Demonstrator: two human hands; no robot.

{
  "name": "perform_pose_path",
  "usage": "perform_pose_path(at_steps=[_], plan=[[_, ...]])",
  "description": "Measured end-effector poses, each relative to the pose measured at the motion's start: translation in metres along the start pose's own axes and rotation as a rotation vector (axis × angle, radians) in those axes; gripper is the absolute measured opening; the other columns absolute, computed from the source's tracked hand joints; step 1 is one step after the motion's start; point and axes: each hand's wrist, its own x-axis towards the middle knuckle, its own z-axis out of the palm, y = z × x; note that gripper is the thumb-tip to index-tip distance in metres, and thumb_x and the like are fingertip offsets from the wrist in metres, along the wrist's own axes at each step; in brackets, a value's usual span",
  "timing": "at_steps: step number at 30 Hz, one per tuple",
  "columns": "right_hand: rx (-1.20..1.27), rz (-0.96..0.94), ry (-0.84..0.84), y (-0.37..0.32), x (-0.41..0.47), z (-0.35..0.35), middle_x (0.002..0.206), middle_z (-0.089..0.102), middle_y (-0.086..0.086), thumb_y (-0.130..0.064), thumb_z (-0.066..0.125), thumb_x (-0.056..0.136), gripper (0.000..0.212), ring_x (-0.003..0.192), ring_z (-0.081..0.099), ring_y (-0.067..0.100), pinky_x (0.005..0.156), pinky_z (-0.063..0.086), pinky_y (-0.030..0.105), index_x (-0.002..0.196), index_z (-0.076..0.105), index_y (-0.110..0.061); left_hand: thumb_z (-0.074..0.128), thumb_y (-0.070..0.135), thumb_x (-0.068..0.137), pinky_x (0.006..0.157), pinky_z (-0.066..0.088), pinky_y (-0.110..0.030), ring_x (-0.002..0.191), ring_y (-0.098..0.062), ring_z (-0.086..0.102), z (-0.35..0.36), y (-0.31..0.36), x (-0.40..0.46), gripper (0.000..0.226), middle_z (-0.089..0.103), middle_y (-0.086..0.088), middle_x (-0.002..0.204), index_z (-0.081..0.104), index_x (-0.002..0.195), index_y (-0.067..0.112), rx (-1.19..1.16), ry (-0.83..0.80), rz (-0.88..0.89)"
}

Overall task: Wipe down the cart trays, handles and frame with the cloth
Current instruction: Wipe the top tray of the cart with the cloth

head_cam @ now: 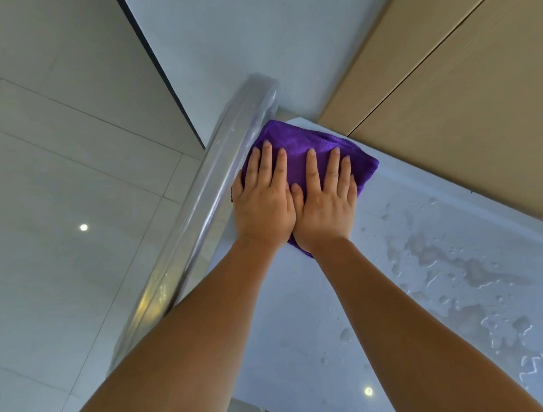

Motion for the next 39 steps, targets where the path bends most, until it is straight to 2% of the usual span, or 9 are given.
perform_pose_path(at_steps=[12,15,17,19,21,24,26,35,39], plan=[[-0.036,0.035,-0.008,0.001,0.020,-0.005,0.158,-0.006,0.014,-0.044,0.022,0.099,0.061,0.145,-0.006,0.032,0.116,-0.003,0.041,0.151,-0.001,-0.023,0.028,0.025,0.087,0.107,0.025,-0.052,0.133,-0.034,0.038,-0.005,0.006,0.017,0.054,0.044,-0.018,0.141,0.051,0.131,0.004,-0.164,0.049,0.004],[-0.125,0.036,-0.038,-0.002,0.024,-0.022,0.155,0.013,0.018,-0.042,0.032,0.097,0.060,0.140,0.014,0.038,0.111,0.018,0.046,0.149,0.019,-0.016,0.032,0.015,0.082,0.107,0.017,-0.047,0.135,-0.037,0.032,-0.005,0.006,-0.020,0.055,0.040,-0.020,0.143,0.045,0.134,0.000,-0.226,0.141,-0.063],[-0.195,-0.104,0.117,-0.004,0.032,-0.043,0.131,0.046,0.021,-0.035,0.051,0.088,0.045,0.116,0.044,0.038,0.089,0.039,0.044,0.122,0.054,-0.005,0.032,0.014,0.082,0.108,0.015,-0.046,0.136,-0.036,0.028,-0.003,0.007,-0.045,0.057,0.036,-0.020,0.145,0.039,0.137,-0.001,-0.240,0.127,-0.069],[-0.134,-0.389,0.285,-0.002,0.043,-0.053,0.104,0.059,0.020,-0.026,0.061,0.080,0.030,0.092,0.055,0.037,0.071,0.047,0.040,0.093,0.064,0.001,0.033,0.015,0.084,0.108,0.017,-0.045,0.135,-0.037,0.029,0.000,0.009,-0.056,0.057,0.036,-0.022,0.145,0.037,0.137,-0.004,-0.241,0.117,-0.077],[-0.115,-0.722,0.174,0.003,0.053,-0.048,0.111,0.061,0.020,-0.030,0.048,0.084,0.039,0.103,0.057,0.039,0.080,0.051,0.044,0.104,0.065,-0.001,0.033,0.017,0.085,0.108,0.018,-0.043,0.136,-0.037,0.028,0.002,0.012,-0.060,0.058,0.033,-0.022,0.146,0.033,0.139,-0.005,-0.265,0.089,-0.104],[-0.250,-0.913,-0.073,0.011,0.068,-0.036,0.147,0.038,0.016,-0.044,0.026,0.091,0.061,0.138,0.029,0.035,0.113,0.022,0.044,0.140,0.043,-0.013,0.035,0.026,0.088,0.108,0.020,-0.043,0.136,-0.034,0.029,0.008,0.013,-0.065,0.061,0.030,-0.022,0.148,0.029,0.141,-0.005,-0.200,0.068,-0.108],[-0.259,-0.860,-0.117,0.018,0.071,-0.032,0.156,0.020,0.009,-0.051,0.018,0.091,0.065,0.145,0.011,0.029,0.116,0.005,0.037,0.148,0.025,-0.021,0.034,0.033,0.090,0.108,0.023,-0.042,0.135,-0.034,0.031,0.013,0.014,-0.065,0.063,0.029,-0.023,0.148,0.029,0.142,-0.002,-0.097,0.063,-0.113],[-0.262,-0.726,-0.096,0.037,0.065,-0.031,0.159,0.003,0.002,-0.063,0.011,0.087,0.072,0.146,-0.004,0.022,0.112,-0.009,0.032,0.151,0.005,-0.029,0.024,0.048,0.093,0.111,0.004,-0.035,0.140,-0.036,0.021,0.019,0.016,-0.061,0.064,0.020,-0.026,0.151,0.013,0.148,0.017,0.034,0.003,-0.120],[-0.223,-0.655,-0.094,0.051,0.059,-0.033,0.159,0.001,0.000,-0.057,0.024,0.095,0.065,0.146,-0.005,0.020,0.111,-0.012,0.030,0.150,0.006,-0.030,0.022,0.051,0.093,0.111,0.009,-0.039,0.140,-0.037,0.020,0.019,0.016,-0.061,0.063,0.022,-0.026,0.150,0.019,0.148,0.019,0.068,-0.014,-0.096]])
